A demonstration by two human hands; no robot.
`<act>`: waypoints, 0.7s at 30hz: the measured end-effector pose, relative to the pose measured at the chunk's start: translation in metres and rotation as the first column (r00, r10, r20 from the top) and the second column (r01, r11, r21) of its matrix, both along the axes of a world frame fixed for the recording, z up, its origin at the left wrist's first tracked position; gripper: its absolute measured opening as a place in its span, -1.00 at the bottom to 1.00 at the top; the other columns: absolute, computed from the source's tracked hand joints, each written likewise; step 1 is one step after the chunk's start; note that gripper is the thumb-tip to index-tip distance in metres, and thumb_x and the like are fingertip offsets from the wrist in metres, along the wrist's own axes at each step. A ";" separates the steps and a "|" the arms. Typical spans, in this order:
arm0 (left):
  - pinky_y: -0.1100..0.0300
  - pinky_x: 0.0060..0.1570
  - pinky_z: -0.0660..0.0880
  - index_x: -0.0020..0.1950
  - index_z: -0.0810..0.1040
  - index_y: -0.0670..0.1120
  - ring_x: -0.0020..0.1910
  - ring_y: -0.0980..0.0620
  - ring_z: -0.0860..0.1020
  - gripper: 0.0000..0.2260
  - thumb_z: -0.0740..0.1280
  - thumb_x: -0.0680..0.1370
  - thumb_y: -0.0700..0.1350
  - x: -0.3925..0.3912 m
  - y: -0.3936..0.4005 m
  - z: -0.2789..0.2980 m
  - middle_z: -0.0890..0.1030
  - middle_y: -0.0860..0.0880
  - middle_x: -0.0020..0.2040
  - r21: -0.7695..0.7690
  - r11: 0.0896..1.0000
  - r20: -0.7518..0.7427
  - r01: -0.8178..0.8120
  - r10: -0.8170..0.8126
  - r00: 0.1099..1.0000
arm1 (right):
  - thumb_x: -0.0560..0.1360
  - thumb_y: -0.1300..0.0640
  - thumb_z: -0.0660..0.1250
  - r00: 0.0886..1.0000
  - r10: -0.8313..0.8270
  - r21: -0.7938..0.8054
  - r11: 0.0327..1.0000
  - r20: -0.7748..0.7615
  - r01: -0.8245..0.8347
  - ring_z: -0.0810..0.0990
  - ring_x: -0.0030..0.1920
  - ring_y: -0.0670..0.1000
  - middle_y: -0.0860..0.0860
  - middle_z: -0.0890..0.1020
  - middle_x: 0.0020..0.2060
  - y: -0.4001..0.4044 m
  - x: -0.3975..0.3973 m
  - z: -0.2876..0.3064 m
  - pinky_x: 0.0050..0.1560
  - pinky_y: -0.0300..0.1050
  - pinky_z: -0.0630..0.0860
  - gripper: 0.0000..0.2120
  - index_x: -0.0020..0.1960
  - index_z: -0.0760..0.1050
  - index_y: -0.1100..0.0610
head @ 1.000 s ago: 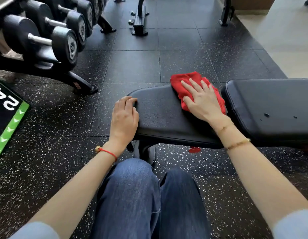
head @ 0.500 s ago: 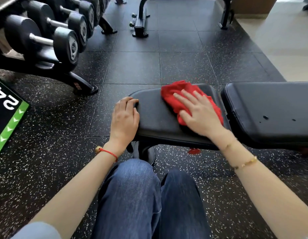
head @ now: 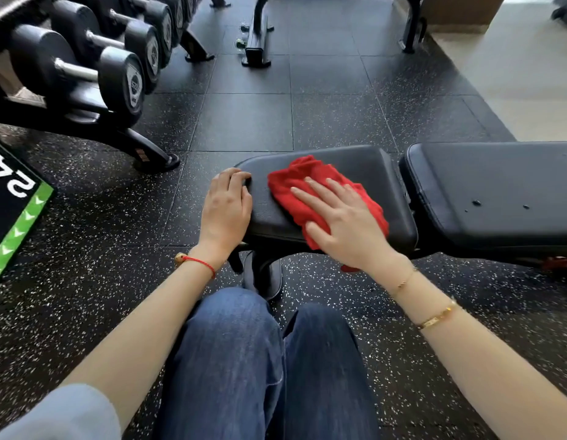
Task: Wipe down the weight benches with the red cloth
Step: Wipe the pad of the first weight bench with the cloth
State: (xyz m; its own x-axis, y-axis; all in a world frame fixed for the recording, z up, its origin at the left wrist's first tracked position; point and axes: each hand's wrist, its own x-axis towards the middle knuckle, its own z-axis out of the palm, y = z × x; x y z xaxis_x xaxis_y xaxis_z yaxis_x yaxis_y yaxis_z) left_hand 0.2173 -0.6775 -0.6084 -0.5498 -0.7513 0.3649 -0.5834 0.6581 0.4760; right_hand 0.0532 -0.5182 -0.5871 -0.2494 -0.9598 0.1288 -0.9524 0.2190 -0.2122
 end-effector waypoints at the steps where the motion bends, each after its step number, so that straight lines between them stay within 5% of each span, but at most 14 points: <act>1: -0.03 0.38 0.31 0.28 0.52 -0.24 0.30 -0.21 0.43 -0.73 0.20 0.61 -0.25 0.000 0.001 0.001 0.50 -0.21 0.29 0.002 1.000 0.004 0.004 -0.004 1.000 | 0.51 -0.17 0.11 0.999 -0.050 -0.001 0.999 0.000 0.050 0.14 0.56 0.10 -0.13 0.21 0.55 0.008 -0.013 0.000 0.56 0.09 -0.03 -0.42 0.53 0.17 -0.23; 7: -0.04 0.37 0.31 0.28 0.50 -0.26 0.29 -0.24 0.42 -0.74 0.18 0.62 -0.26 -0.003 0.004 0.003 0.49 -0.24 0.29 -0.002 1.000 0.040 -0.007 0.007 0.999 | 0.55 -0.24 0.14 0.921 -0.385 0.129 0.918 0.065 0.374 -0.06 0.57 0.25 -0.18 0.06 0.58 -0.015 -0.081 0.004 0.48 0.40 -0.06 -0.44 0.52 0.06 -0.34; 21: -0.13 0.43 0.24 0.28 0.51 -0.22 0.31 -0.27 0.42 -0.74 0.20 0.64 -0.16 -0.013 0.014 0.016 0.48 -0.26 0.30 -0.102 0.995 0.210 -0.023 0.044 0.977 | 0.54 -0.02 0.23 0.987 -0.156 -0.056 0.987 -0.040 0.154 0.32 0.40 0.14 -0.18 0.33 0.49 0.022 -0.037 0.003 0.37 0.07 0.23 -0.51 0.47 0.33 -0.13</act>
